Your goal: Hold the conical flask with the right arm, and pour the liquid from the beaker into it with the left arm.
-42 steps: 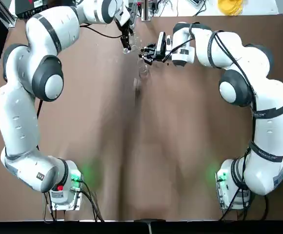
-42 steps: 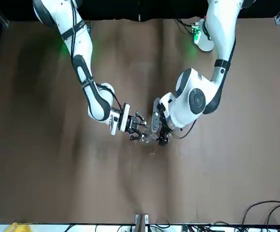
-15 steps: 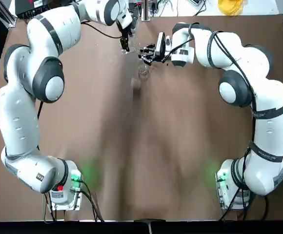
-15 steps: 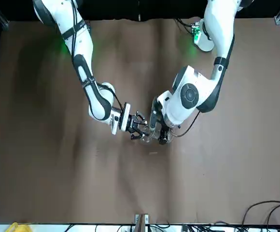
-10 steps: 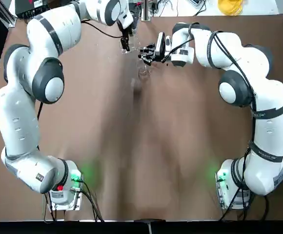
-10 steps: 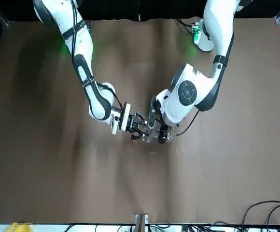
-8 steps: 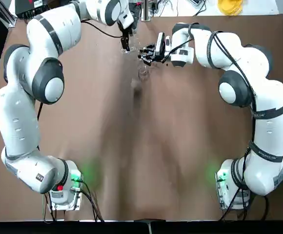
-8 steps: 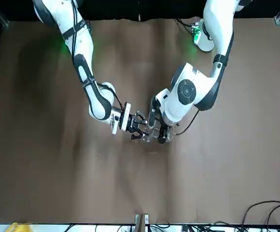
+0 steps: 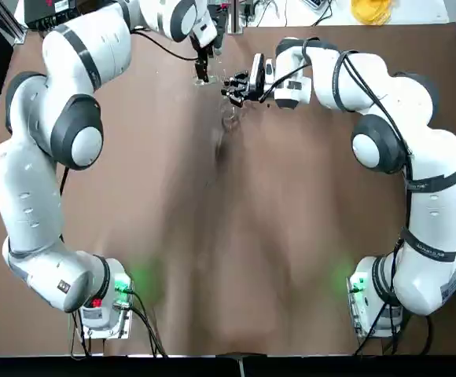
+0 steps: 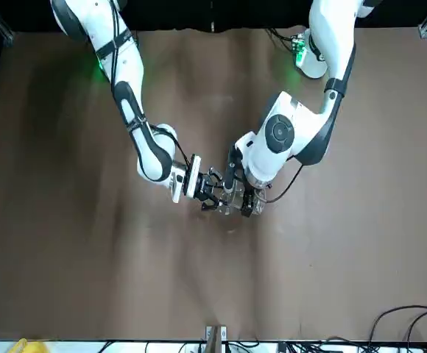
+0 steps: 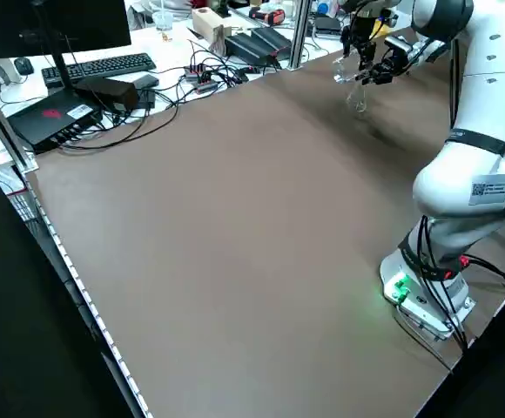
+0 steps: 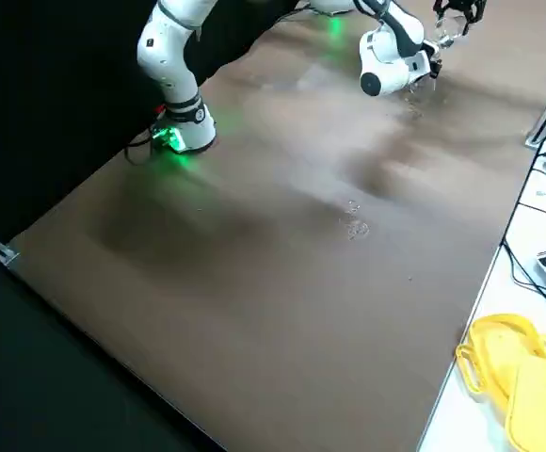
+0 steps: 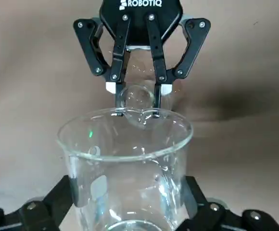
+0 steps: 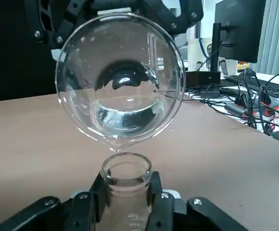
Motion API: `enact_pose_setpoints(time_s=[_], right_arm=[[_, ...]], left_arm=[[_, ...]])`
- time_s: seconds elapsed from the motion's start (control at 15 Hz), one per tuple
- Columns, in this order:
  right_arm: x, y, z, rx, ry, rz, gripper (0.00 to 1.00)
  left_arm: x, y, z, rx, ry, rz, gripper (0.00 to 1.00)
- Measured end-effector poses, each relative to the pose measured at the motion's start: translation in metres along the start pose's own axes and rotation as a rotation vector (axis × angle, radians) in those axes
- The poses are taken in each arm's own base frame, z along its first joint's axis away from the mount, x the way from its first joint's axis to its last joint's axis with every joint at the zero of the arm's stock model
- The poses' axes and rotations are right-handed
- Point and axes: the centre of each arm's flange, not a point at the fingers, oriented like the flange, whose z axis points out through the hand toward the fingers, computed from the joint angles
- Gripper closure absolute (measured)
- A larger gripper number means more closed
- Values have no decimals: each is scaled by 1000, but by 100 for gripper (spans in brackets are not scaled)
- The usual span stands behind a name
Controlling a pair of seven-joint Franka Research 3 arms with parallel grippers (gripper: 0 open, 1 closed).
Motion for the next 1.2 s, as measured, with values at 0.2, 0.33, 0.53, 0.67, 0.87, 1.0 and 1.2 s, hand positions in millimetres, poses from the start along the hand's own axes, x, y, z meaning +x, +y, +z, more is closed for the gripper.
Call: enact_pose_setpoints(time_s=[0.2,0.33,0.53,0.67,0.87,1.0,1.2], right_arm=[[0,0,0,0,0,0,61],[0,-1,1,2,-1,-1,61],[0,-3,2,2,-1,0,61],[1,-4,3,-2,3,6,61],[1,-7,6,0,5,9,61],[1,-7,6,0,5,9,61],[1,-7,6,0,5,9,61]], left_arm=[[3,1,0,1,-5,6,4],[3,1,0,5,-16,13,4],[4,2,-1,5,-21,19,4],[7,3,0,5,-30,28,4],[7,4,-1,7,-38,30,4],[7,4,-1,5,-39,23,4],[6,4,0,2,-42,22,4]])
